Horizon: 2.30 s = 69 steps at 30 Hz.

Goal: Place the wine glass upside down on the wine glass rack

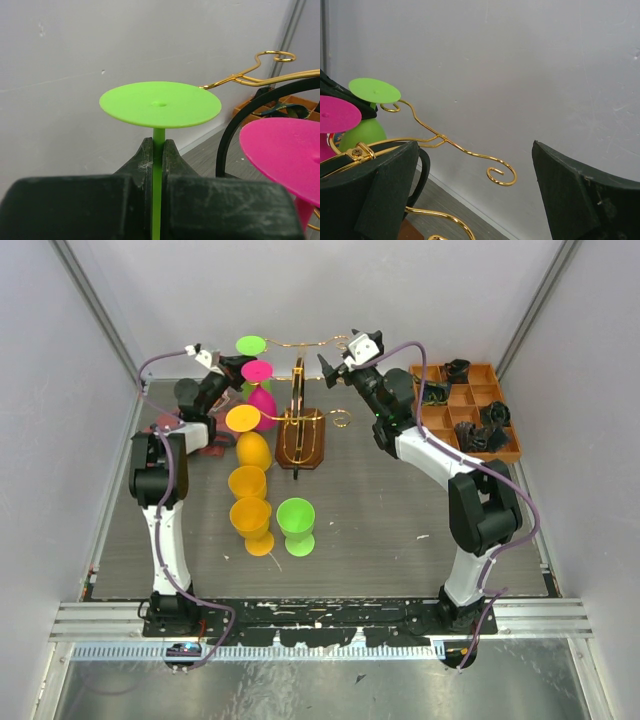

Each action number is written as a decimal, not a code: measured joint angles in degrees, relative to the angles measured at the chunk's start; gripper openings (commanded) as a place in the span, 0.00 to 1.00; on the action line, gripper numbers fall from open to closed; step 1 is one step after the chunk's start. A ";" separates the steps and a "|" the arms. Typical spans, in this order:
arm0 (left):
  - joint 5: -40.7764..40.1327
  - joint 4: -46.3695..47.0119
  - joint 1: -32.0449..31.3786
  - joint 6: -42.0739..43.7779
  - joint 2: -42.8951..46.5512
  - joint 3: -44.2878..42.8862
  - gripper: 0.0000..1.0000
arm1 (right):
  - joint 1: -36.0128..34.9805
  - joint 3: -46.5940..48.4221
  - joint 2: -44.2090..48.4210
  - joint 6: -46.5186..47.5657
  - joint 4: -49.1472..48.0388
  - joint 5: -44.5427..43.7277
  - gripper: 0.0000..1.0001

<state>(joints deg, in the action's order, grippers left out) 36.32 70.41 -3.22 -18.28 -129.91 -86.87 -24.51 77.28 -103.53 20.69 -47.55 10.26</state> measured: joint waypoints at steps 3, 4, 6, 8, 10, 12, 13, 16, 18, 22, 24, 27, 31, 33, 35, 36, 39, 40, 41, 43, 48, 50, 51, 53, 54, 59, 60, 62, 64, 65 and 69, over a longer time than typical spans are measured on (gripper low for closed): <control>0.28 0.04 0.09 -0.46 -1.01 -0.98 0.04 | 0.13 0.00 -0.17 -0.04 0.02 0.15 1.00; 0.44 0.00 0.07 -0.66 -1.38 -1.38 0.04 | 0.15 0.00 -0.26 -0.04 0.02 0.17 1.00; 0.81 0.04 0.07 -1.14 -2.01 -2.14 0.04 | 0.22 0.00 -0.39 -0.07 0.02 0.33 1.00; 1.31 0.07 0.07 -1.60 -2.58 -2.69 0.03 | 0.28 0.00 -0.48 -0.09 0.04 0.37 1.00; 1.79 0.11 0.07 -2.12 -2.95 -3.23 0.03 | 0.37 0.00 -0.63 -0.11 0.02 0.39 1.00; 2.58 0.24 0.09 -3.04 -3.41 -4.07 0.03 | 0.39 0.00 -0.83 -0.13 0.04 0.46 1.00; 2.84 0.33 0.13 -3.39 -3.67 -4.46 0.03 | 0.44 0.00 -0.92 -0.15 0.04 0.55 1.00; 3.87 0.44 0.17 -4.44 -3.89 -4.79 0.02 | 0.61 0.00 -1.18 -0.31 0.07 0.74 1.00; 4.57 0.46 0.11 -4.90 -3.89 -4.96 0.01 | 0.63 0.00 -1.27 -0.33 0.09 0.83 1.00; 6.25 0.55 -0.17 -5.62 -3.89 -5.07 0.00 | 0.66 0.00 -1.42 -0.44 0.09 0.98 1.00; 6.78 0.68 -0.33 -5.84 -3.89 -5.07 0.00 | 0.70 0.00 -1.51 -0.57 0.09 1.05 1.00; 7.52 0.90 -0.59 -5.92 -3.89 -5.07 0.00 | 0.74 0.00 -1.57 -0.74 0.11 1.14 1.00; 8.28 0.87 -0.81 -5.95 -3.89 -5.11 0.00 | 0.74 0.00 -1.64 -0.96 0.24 1.31 1.00; 8.76 0.83 -0.87 -5.95 -4.22 -5.90 0.00 | 0.76 0.00 -1.64 -1.05 0.31 1.42 1.00; 8.98 0.79 -0.96 -5.97 -4.87 -7.19 0.00 | 0.76 0.00 -1.64 -1.14 0.50 1.46 1.00; 9.11 0.70 -0.96 -5.97 -5.20 -7.65 0.00 | 0.87 0.00 -1.64 -1.16 0.52 1.46 1.00; 9.35 0.39 -1.07 -5.99 -6.12 -8.74 0.00 | 1.01 0.00 -1.68 -1.20 0.57 1.60 1.00; 9.42 0.42 -1.07 -5.99 -6.43 -9.03 0.00 | 1.03 0.00 -1.75 -1.27 0.57 1.64 1.00; 9.53 0.39 -1.09 -6.01 -6.62 -9.29 0.00 | 1.07 0.00 -1.86 -1.33 0.59 1.66 1.00; 9.73 0.17 -1.16 -6.01 -6.78 -9.55 0.00 | 1.16 0.00 -1.99 -1.38 0.68 1.68 1.00; 9.94 -0.28 -1.29 -6.05 -7.72 -11.34 0.00 | 1.29 0.00 -2.29 -1.40 0.94 1.70 1.00; 9.94 -0.42 -1.40 -6.05 -8.22 -11.96 0.00 | 1.29 0.00 -2.38 -1.42 0.94 1.73 1.00; 9.92 -0.42 -1.44 -6.05 -8.50 -12.35 0.00 | 1.29 0.00 -2.38 -1.42 0.94 1.73 1.00; 9.90 -0.46 -1.51 -6.08 -9.03 -12.96 0.01 | 1.29 0.00 -2.38 -1.44 0.94 1.73 1.00; 9.90 -0.46 -1.51 -6.08 -9.25 -13.27 0.02 | 1.29 0.00 -2.38 -1.46 0.94 1.73 1.00; 9.38 -0.92 -1.66 -5.99 -10.47 -15.04 0.10 | 1.40 0.04 -2.62 -1.57 0.92 1.70 1.00; 9.16 -1.03 -1.70 -5.95 -10.51 -15.13 0.11 | 1.40 0.04 -2.71 -1.57 0.94 1.70 1.00; 8.68 -1.46 -1.73 -5.81 -10.80 -15.82 0.13 | 1.40 0.09 -2.91 -1.60 0.94 1.70 1.00; 7.69 -1.86 -1.73 -5.68 -11.21 -16.44 0.13 | 1.40 0.09 -3.02 -1.64 0.96 1.73 1.00; 7.21 -2.08 -1.70 -5.57 -11.34 -16.55 0.13 | 1.40 0.09 -3.04 -1.70 1.01 1.73 1.00; 5.35 -2.67 -1.44 -5.27 -11.37 -16.65 0.14 | 1.42 0.09 -3.04 -1.97 0.98 1.73 1.00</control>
<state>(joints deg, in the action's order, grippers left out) 41.67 67.75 -4.67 -23.55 -141.27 -103.53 -23.09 77.36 -106.56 18.72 -46.57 11.99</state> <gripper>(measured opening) 0.138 0.999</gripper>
